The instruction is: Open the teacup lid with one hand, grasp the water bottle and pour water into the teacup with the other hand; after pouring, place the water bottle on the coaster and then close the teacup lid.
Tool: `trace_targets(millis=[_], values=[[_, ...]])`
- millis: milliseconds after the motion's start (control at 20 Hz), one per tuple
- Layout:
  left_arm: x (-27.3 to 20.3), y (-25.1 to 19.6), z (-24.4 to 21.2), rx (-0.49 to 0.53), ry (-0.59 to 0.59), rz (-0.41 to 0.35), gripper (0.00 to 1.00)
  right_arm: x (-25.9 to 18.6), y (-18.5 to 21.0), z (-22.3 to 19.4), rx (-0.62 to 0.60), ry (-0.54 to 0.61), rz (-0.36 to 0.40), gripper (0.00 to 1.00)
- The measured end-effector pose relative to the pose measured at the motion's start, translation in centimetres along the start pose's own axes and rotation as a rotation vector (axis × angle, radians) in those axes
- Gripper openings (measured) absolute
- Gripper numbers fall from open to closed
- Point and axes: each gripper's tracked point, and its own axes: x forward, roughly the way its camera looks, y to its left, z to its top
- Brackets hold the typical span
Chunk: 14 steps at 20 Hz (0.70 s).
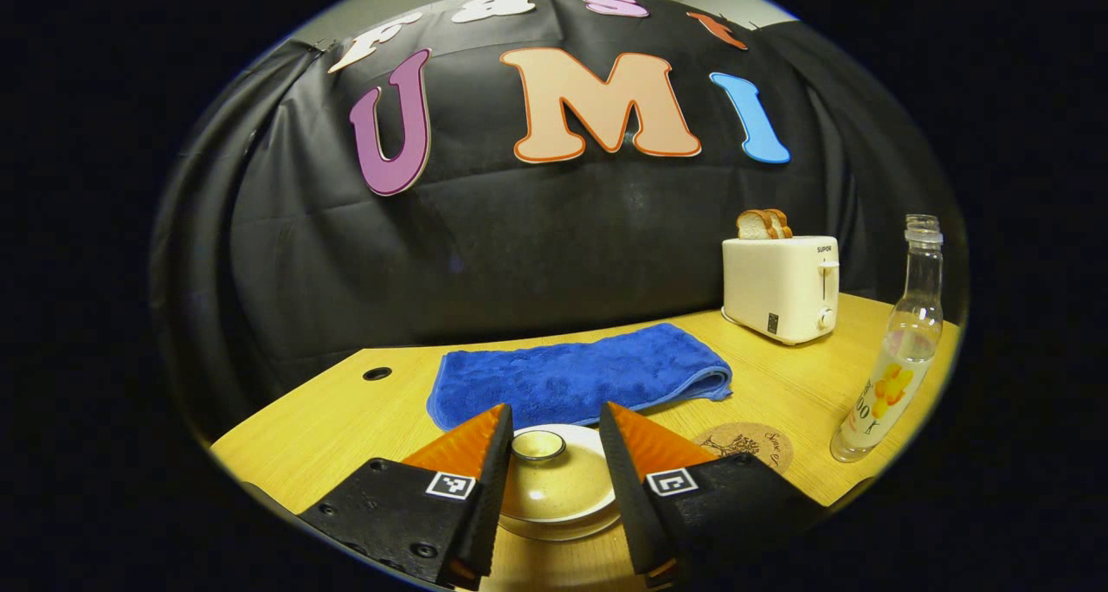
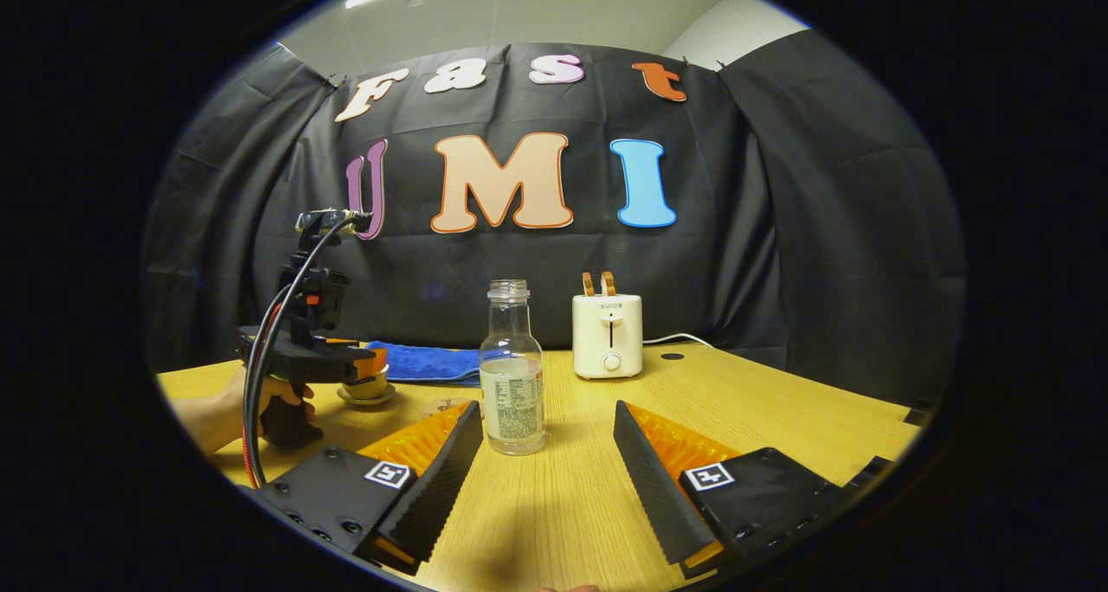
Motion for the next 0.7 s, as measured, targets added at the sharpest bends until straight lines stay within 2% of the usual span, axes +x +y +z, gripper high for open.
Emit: trace_targets(millis=[100,150,200,300,350,450,500,650,700], values=[[0.01,-0.04,-0.01,-0.001,-0.001,-0.002,0.54,0.07,-0.12,0.00,0.000,0.000,-0.003,0.94],[0.06,0.02,0.00,0.000,-0.001,0.001,0.49,0.03,-0.21,-0.03,0.000,0.000,-0.004,0.98],[-0.06,0.19,0.02,0.000,-0.002,0.005,0.51,0.06,-0.23,0.08,0.000,-0.001,-0.005,0.98],[-0.11,0.43,-0.01,0.001,-0.003,0.012,0.41,0.06,-0.27,0.03,0.000,0.000,-0.008,0.94],[-0.14,0.53,0.07,-0.001,-0.005,0.014,0.36,0.07,-0.26,0.01,0.000,-0.001,-0.008,0.98],[-0.18,0.61,-0.07,-0.001,0.002,0.013,0.28,0.05,-0.28,0.01,0.000,0.000,-0.008,0.98],[-0.21,0.70,-0.21,-0.004,0.006,0.012,0.30,0.05,-0.31,0.06,0.000,0.000,-0.008,0.98],[-0.28,0.69,-0.18,-0.008,0.009,0.007,0.28,0.04,-0.36,0.04,-0.001,0.000,-0.010,0.98],[-0.39,0.70,-0.32,-0.007,0.013,0.006,0.28,0.06,-0.33,0.02,-0.001,0.000,-0.011,0.94]])
